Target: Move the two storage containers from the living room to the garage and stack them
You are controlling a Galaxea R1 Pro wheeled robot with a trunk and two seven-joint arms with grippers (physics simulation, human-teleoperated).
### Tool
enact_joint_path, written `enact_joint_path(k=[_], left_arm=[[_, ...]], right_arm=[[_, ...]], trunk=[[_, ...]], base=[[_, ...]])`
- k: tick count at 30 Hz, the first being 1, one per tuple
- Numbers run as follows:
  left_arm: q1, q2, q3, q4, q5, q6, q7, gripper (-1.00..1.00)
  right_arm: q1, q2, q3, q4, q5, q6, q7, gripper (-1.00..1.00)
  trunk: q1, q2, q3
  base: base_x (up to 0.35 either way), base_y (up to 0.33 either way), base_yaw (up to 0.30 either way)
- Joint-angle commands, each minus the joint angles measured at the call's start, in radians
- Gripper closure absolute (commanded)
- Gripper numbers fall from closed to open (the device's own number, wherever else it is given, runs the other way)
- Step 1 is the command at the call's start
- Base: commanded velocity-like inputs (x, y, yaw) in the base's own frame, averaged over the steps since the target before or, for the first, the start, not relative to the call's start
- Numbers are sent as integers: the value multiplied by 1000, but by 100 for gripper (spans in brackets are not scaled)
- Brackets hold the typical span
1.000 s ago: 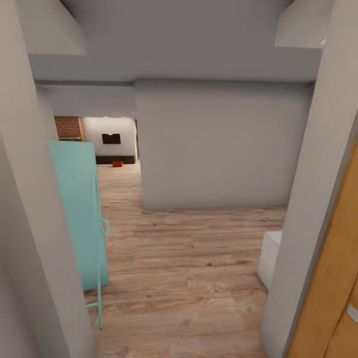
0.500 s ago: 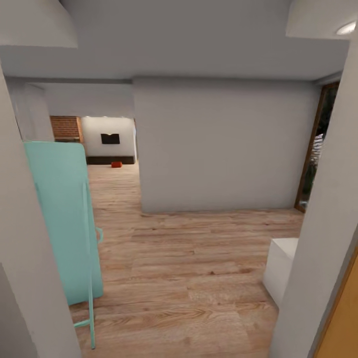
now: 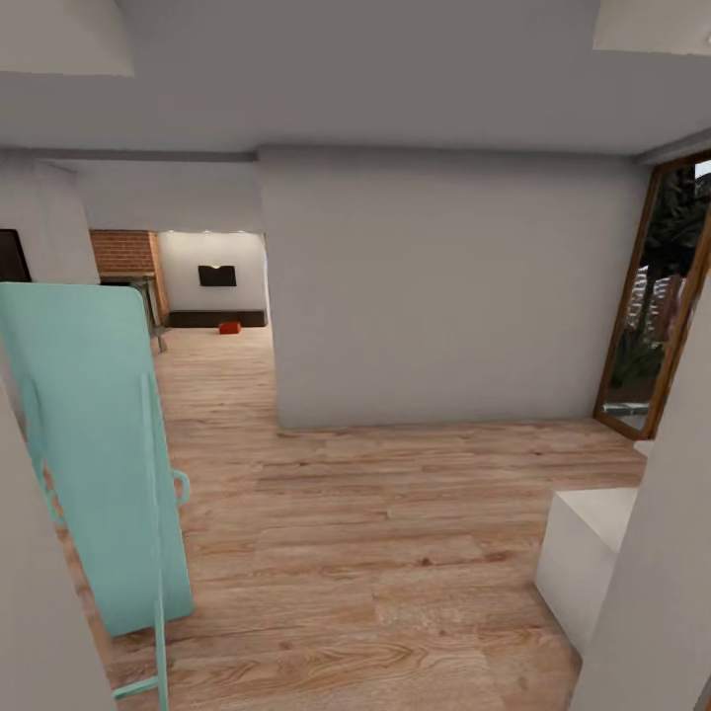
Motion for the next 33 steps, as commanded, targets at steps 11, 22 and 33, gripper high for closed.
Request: enact_joint_path(k=[11,22,33], left_arm=[[-1,0,7,1,0,-4,1,-100],[-1,0,8,1,0,-4,1,-100],[-1,0,8,1,0,-4,1,-100]], right_arm=[[-1,0,8,3,-7,-5,-1,-100],[-1,0,8,3,-7,-5,-1,-100],[-1,1,8,3,-7,-5,-1,-100]], trunk=[[1,-1,-1],[1,-1,-1],[1,-1,-1]], base=[[322,0,0],[322,0,0],[322,0,0]])
